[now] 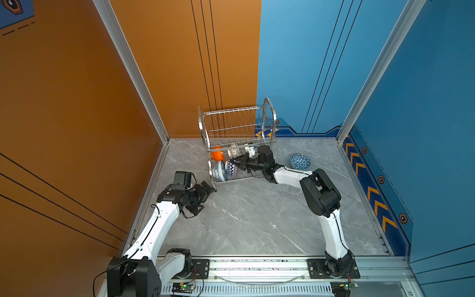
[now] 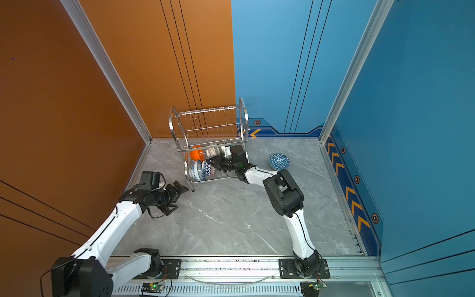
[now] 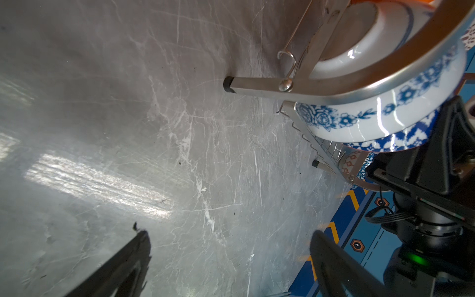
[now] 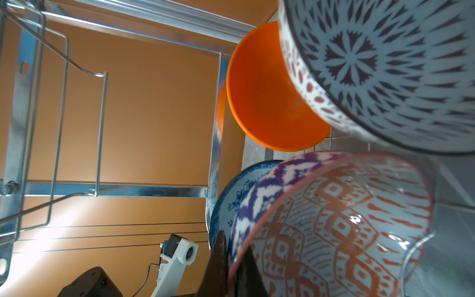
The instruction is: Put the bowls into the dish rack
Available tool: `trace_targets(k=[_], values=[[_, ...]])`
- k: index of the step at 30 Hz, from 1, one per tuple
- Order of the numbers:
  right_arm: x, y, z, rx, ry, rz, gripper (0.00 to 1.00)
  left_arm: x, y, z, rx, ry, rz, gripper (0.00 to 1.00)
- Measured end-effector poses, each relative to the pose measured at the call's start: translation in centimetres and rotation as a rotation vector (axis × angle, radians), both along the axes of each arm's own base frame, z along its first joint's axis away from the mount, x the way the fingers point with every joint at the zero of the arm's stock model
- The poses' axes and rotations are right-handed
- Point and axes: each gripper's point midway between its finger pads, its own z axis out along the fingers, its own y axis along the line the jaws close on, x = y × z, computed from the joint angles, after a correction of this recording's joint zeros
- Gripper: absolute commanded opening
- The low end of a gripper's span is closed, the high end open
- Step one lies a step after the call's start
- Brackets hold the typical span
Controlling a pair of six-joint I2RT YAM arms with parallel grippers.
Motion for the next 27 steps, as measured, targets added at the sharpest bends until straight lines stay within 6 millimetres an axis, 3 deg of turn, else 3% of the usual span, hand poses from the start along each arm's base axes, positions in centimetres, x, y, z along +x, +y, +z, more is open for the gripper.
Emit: trace_targets(k=[16,27], values=[[-1.2,0.2,-0.8,-0.073,-0.087,0.095,0.05,0.1,0.0,0.0,0.001,0.001,0.001,0.98],[-1.9,0.2,-1.2,-0.110,-0.107,0.132,0.17,0.0,0.1,0.8,0.001,-0.029,0.002,0.98]])
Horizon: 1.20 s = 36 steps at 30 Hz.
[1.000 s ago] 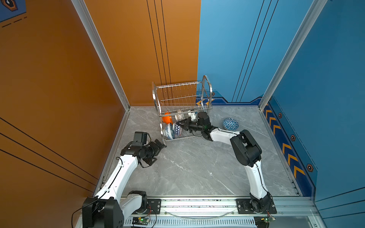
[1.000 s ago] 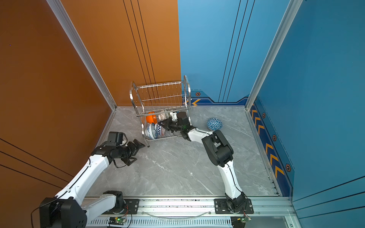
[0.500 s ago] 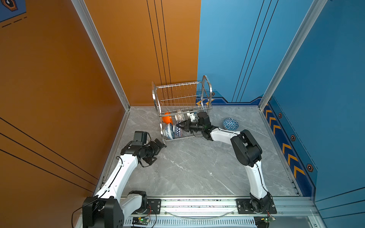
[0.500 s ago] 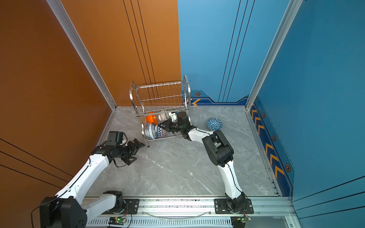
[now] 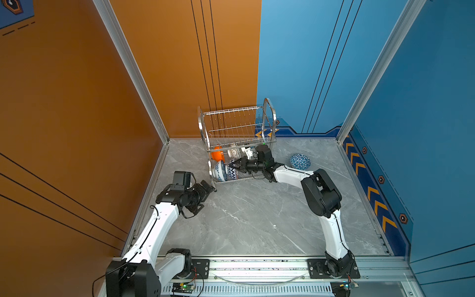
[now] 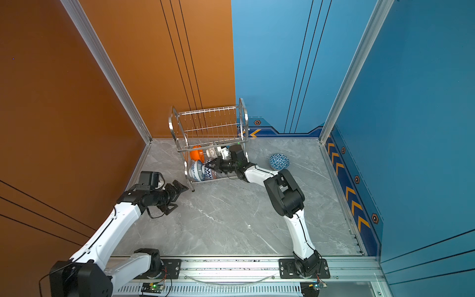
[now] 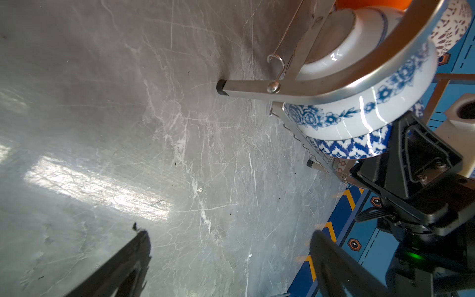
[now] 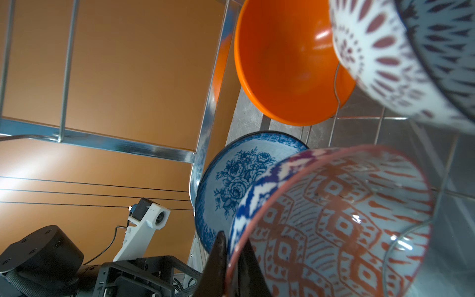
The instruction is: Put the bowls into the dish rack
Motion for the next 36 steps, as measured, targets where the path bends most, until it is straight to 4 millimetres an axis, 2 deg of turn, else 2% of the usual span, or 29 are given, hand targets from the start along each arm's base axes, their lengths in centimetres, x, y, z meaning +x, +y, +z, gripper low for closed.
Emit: trace_targets(k=[14,21,27,36], values=[[-1.2,-0.5,-1.1,-0.036,0.053,-0.004,0.36,-0.7,0.0,0.5,-0.004,-0.030,0.002,0.98],[-1.9,-1.2,-1.3,-0.047,0.081,-0.025,0.42,-1.2,-0.1,0.3,-0.007,-0.032,0.003,0.98],[-2.8,-1.7,-0.2,-0.042,0.087,-0.036,0.47,-1.4,-0.3,0.3,-0.008,-0.034,-0.007,0.98],[-3.4,-1.9,1.2,-0.033,0.068,-0.045,0.61,-1.8,-0.6,0.0,-0.007,-0.026,-0.012,0.98]])
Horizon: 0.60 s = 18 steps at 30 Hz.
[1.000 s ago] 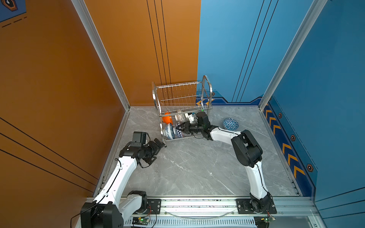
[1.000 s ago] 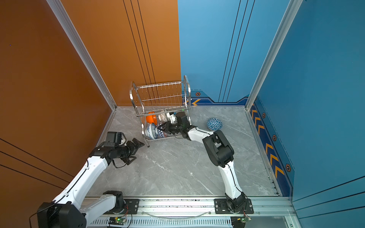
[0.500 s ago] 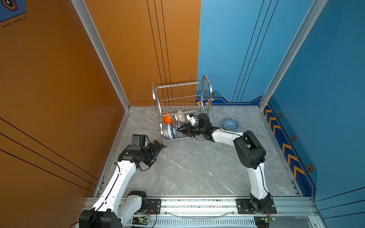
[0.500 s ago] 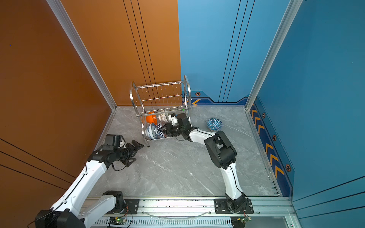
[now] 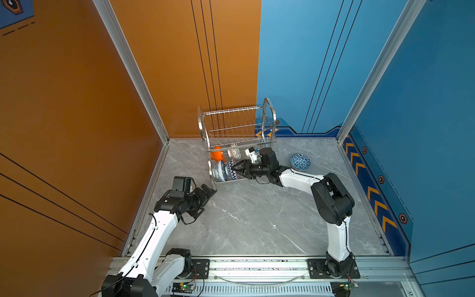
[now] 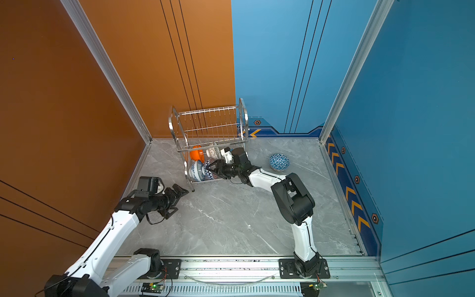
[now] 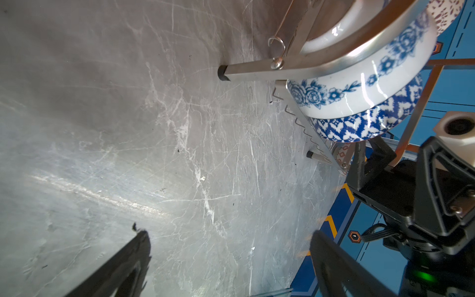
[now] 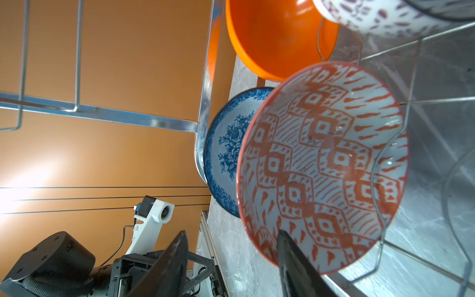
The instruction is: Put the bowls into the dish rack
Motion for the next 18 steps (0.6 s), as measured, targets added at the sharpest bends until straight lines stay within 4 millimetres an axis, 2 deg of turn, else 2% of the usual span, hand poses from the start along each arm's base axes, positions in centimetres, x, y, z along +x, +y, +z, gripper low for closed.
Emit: trace_targets(k=[6,9,11,14,18], values=[[-0.4,-0.4,0.3,-0.002,-0.002,-0.007,0.68,0.0,0.0,0.1,-0.001,-0.003,0.001,0.98],[-0.6,-0.7,0.4,-0.005,-0.003,-0.014,0.77,0.0,0.0,0.1,0.000,-0.003,-0.001,0.98],[-0.8,-0.9,0.5,-0.007,-0.004,-0.020,0.78,-0.1,0.0,0.0,0.000,-0.001,-0.002,0.98],[-1.3,-1.3,1.1,-0.006,-0.010,-0.023,0.86,-0.1,-0.1,0.0,0.001,-0.001,-0.005,0.98],[-1.9,-1.8,2.1,0.002,-0.024,-0.023,0.88,-0.1,-0.2,-0.2,0.003,0.009,-0.007,0.98]])
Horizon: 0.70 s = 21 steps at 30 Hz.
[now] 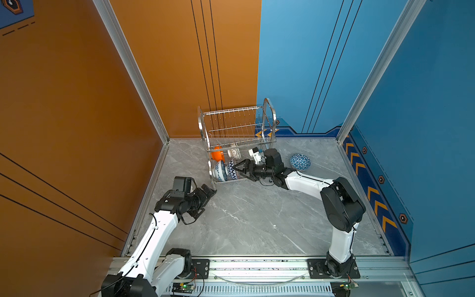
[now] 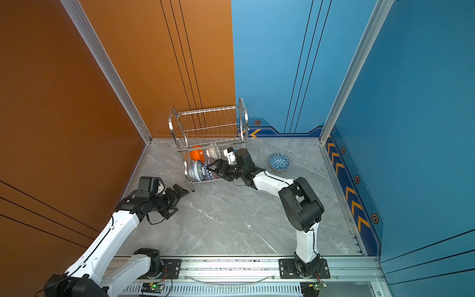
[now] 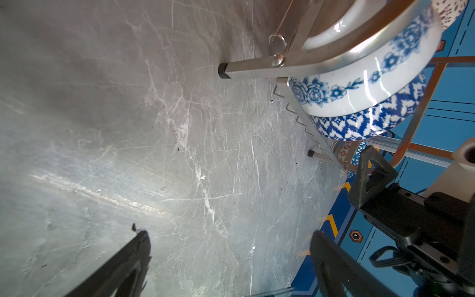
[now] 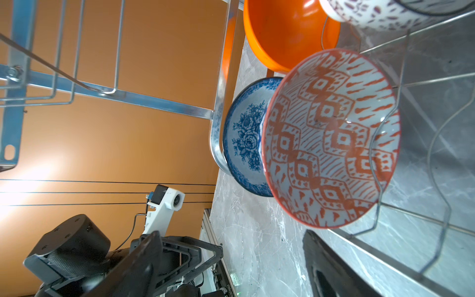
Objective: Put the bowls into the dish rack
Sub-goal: 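Open the right gripper and withdraw it from the rack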
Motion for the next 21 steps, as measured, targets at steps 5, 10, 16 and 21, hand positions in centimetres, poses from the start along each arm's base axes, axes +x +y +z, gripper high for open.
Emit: trace_targets(k=[5,10,16,21], values=[[-0.9,-0.6,0.7,0.002,-0.005,0.000,1.00,-0.1,-0.2,-0.2,0.001,0.008,-0.008,0.98],[-1.8,-1.5,0.8,-0.013,-0.009,-0.011,1.00,-0.1,-0.4,-0.2,0.002,0.010,-0.017,0.98],[-3.2,-2.6,1.6,-0.038,-0.030,-0.009,1.00,-0.3,-0.9,-0.3,0.020,0.007,-0.038,0.98],[-5.0,-4.3,2.5,-0.083,-0.066,-0.010,1.00,-0.3,-1.9,0.2,0.052,-0.013,-0.070,0.98]])
